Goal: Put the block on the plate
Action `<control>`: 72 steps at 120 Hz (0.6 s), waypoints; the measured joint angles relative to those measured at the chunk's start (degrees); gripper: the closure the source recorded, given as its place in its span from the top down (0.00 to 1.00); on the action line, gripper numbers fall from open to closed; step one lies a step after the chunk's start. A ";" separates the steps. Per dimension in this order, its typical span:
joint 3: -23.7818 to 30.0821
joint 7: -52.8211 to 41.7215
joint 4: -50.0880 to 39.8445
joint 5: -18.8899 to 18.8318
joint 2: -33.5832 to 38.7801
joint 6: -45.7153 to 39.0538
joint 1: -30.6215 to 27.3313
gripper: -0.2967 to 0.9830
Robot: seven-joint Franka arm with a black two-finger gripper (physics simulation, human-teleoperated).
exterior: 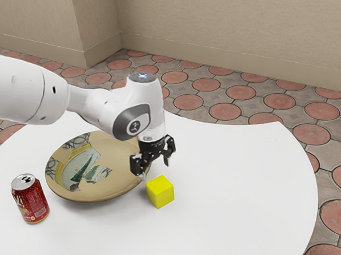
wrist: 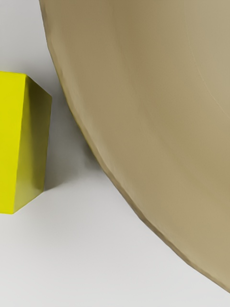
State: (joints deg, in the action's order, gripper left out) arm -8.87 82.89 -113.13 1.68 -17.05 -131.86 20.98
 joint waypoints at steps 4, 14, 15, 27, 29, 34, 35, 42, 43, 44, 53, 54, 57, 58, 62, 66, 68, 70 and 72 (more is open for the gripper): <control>0.00 0.47 -0.01 0.02 -0.34 -0.29 0.02 0.77; 0.00 1.54 -0.01 0.06 -0.98 -0.83 0.04 0.77; 0.01 1.64 -0.01 0.07 -1.02 -0.87 0.04 0.77; 0.02 2.73 -0.43 0.08 -1.43 -1.29 0.39 0.77; 0.04 2.90 -0.66 0.08 -1.45 -1.38 0.44 0.77; 0.05 3.28 -1.25 0.08 -1.50 -1.70 0.63 0.77; 0.05 3.36 -1.34 0.08 -1.50 -1.76 0.68 0.77; 0.08 3.85 -1.88 0.08 -1.52 -2.26 0.92 0.77; 0.08 3.92 -1.96 0.08 -1.54 -2.34 0.95 0.77; 0.08 3.98 -2.02 0.08 -1.55 -2.42 0.97 0.77; 0.09 4.53 -2.29 0.11 -1.88 -3.05 1.10 0.77; 0.09 4.59 -2.30 0.12 -1.92 -3.11 1.11 0.77; 0.09 4.75 -2.33 0.13 -2.05 -3.32 1.15 0.77; 0.09 4.81 -2.34 0.13 -2.10 -3.39 1.18 0.77; 0.09 5.01 -2.36 0.14 -2.31 -3.65 1.37 0.77; 0.09 5.21 -2.37 0.15 -2.53 -3.93 1.53 0.77; 0.09 5.30 -2.37 0.15 -2.64 -4.06 1.58 0.77; 0.09 5.39 -2.38 0.15 -2.74 -4.18 1.61 0.77; 0.09 5.47 -2.38 0.15 -2.82 -4.29 1.64 0.77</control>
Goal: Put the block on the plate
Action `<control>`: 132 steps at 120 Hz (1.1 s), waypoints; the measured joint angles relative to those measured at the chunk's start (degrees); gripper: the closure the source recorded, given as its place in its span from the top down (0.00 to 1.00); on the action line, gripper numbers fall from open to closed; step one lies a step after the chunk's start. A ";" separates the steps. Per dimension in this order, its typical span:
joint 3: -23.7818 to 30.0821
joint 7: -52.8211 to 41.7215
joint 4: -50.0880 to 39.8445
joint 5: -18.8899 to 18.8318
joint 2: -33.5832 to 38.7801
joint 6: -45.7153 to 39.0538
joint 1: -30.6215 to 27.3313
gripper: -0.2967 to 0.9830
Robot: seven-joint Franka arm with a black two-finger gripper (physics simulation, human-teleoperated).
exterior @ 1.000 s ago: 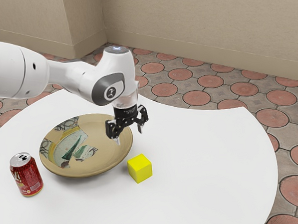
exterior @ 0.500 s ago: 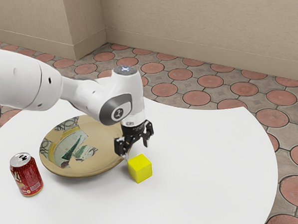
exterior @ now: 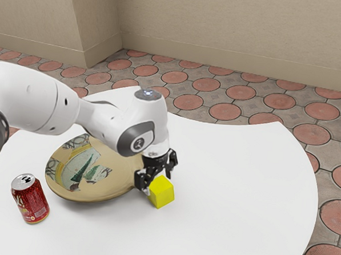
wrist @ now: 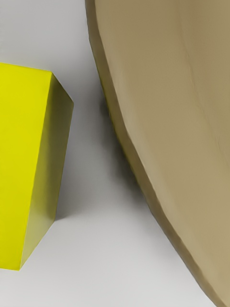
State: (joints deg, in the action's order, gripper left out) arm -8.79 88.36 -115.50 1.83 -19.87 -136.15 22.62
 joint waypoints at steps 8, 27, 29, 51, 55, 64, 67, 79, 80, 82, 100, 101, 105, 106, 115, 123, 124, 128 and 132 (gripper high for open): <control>0.00 0.33 0.00 0.01 -0.44 -0.38 0.04 0.77; 0.00 0.97 0.00 0.51 -1.53 -1.05 0.06 0.75; 0.00 1.02 0.00 0.59 -1.63 -1.11 0.06 0.75; 0.02 1.53 0.00 1.03 -2.12 -1.57 0.06 0.68; 0.03 1.58 0.00 1.06 -2.13 -1.61 0.06 0.66; 0.01 1.69 0.00 1.09 -2.14 -1.68 0.06 0.63; 0.01 1.72 0.00 1.09 -2.14 -1.70 0.06 0.62; 0.03 1.84 0.00 1.14 -2.14 -1.74 0.06 0.62; 0.03 1.85 0.00 1.14 -2.14 -1.74 0.05 0.62; 0.03 1.87 -0.01 1.15 -2.12 -1.75 0.08 0.61; 0.01 2.02 -0.01 1.12 -1.68 -1.76 0.67 0.59; 0.00 2.03 -0.01 1.12 -1.66 -1.76 0.68 0.59; 0.00 2.07 -0.01 1.12 -1.59 -1.75 0.76 0.58; 0.00 2.08 -0.01 1.12 -1.57 -1.75 0.77 0.58; 0.00 2.16 0.00 1.13 -1.13 -1.74 0.90 0.57; 0.00 2.22 -0.02 1.12 -0.91 -1.67 0.93 0.56; 0.00 2.22 -0.02 1.11 -0.88 -1.65 0.93 0.55; 0.00 2.25 -0.01 1.10 -0.63 -1.59 0.93 0.55; 0.00 2.28 -0.04 1.08 -0.37 -1.49 0.93 0.55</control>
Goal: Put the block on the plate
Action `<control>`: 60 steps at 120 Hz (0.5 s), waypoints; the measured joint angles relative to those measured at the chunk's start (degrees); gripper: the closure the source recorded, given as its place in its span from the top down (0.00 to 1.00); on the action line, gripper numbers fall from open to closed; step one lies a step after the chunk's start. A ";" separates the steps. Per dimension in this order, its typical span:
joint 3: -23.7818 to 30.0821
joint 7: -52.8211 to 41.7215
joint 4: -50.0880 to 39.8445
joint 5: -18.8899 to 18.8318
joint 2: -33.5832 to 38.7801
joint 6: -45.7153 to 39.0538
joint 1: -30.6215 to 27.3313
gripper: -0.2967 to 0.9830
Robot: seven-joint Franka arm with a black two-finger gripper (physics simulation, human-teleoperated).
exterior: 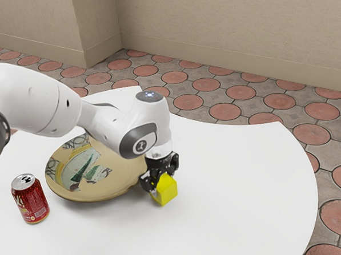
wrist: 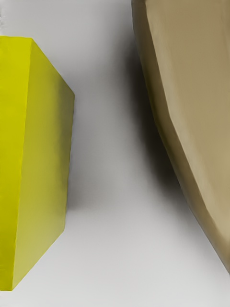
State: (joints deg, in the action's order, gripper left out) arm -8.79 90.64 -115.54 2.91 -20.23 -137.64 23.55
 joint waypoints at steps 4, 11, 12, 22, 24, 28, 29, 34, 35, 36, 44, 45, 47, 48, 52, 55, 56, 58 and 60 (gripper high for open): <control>0.00 0.03 -0.19 -0.01 0.41 0.09 0.00 0.55; 0.00 0.09 -0.73 -0.02 1.26 0.23 0.00 0.54; 0.00 0.10 -0.82 -0.02 1.38 0.25 0.00 0.54; 0.00 0.19 -1.53 -0.03 2.84 0.44 0.00 0.54; 0.00 0.21 -1.60 -0.03 3.16 0.54 0.00 0.54; 0.00 0.24 -1.68 -0.03 3.75 0.76 -0.01 0.54; 0.00 0.25 -1.69 -0.03 3.92 0.82 -0.02 0.54; 0.00 0.29 -1.70 -0.05 4.72 1.17 -0.06 0.54; 0.00 0.29 -1.71 -0.05 4.88 1.24 -0.06 0.54; 0.00 0.30 -1.71 -0.05 5.03 1.31 -0.07 0.54; -0.02 0.36 -1.72 -0.05 6.37 1.91 -0.11 0.54; -0.05 0.37 -1.72 -0.05 6.55 2.00 -0.11 0.54; -0.08 0.38 -1.72 -0.05 6.86 2.18 -0.14 0.54; -0.09 0.39 -1.72 -0.06 7.00 2.28 -0.17 0.54; -0.17 0.42 -1.68 -0.08 7.50 2.66 -0.34 0.54; -0.21 0.44 -1.66 -0.10 7.92 2.92 -0.49 0.54; -0.21 0.44 -1.66 -0.11 8.03 3.01 -0.54 0.54; -0.25 0.45 -1.63 -0.14 8.27 3.21 -0.62 0.54; -0.28 0.46 -1.60 -0.17 8.48 3.42 -0.71 0.54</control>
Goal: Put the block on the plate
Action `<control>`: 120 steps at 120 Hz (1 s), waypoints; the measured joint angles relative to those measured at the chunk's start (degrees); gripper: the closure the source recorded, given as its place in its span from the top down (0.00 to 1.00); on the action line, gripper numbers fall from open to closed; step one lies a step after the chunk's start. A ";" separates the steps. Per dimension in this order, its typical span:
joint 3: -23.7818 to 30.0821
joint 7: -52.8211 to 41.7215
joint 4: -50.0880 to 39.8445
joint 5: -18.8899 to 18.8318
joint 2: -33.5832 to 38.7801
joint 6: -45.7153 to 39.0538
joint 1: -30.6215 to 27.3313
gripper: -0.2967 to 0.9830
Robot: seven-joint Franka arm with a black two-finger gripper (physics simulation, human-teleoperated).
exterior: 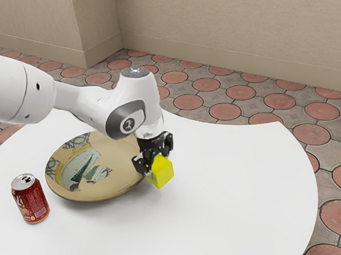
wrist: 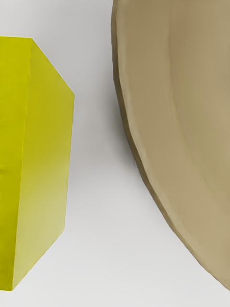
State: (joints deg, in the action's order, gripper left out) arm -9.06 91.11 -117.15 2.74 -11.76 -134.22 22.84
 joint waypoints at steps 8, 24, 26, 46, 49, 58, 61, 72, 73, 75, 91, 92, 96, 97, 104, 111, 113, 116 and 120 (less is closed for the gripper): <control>-0.20 0.04 0.09 -0.17 0.75 0.81 -0.27 0.54; -1.11 0.12 0.08 -0.50 2.28 2.65 -1.17 0.54; -1.23 0.13 0.08 -0.53 2.42 2.85 -1.33 0.54; -1.49 0.22 0.02 -1.21 3.21 5.02 -4.79 0.54; -1.50 0.24 0.00 -1.32 3.37 5.33 -5.08 0.54; -1.54 0.32 -0.02 -1.66 3.73 6.43 -6.56 0.55; -1.51 0.35 -0.03 -1.74 3.79 6.80 -7.15 0.55; -1.48 0.43 -0.47 -2.07 3.93 7.90 -9.69 0.55; -1.48 0.44 -0.61 -2.10 3.98 7.98 -9.96 0.55; -1.48 0.45 -0.86 -2.15 4.07 8.13 -10.50 0.55; -1.53 0.53 -2.22 -2.41 4.40 9.06 -13.14 0.55; -1.53 0.53 -2.27 -2.42 4.40 9.11 -13.28 0.55; -1.55 0.55 -2.45 -2.45 4.39 9.33 -13.82 0.55; -1.54 0.56 -2.48 -2.45 4.38 9.38 -13.96 0.55; -1.55 0.59 -2.55 -2.49 4.16 9.69 -14.72 0.55; -1.51 0.61 -2.47 -2.53 3.84 9.93 -15.47 0.55; -1.51 0.61 -2.42 -2.55 3.73 9.98 -15.66 0.55; -1.50 0.62 -2.37 -2.56 3.50 10.05 -15.95 0.55; -1.51 0.62 -2.25 -2.58 3.06 10.09 -16.36 0.55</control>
State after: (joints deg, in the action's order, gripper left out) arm -10.58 91.73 -119.40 0.16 -8.69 -124.13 6.48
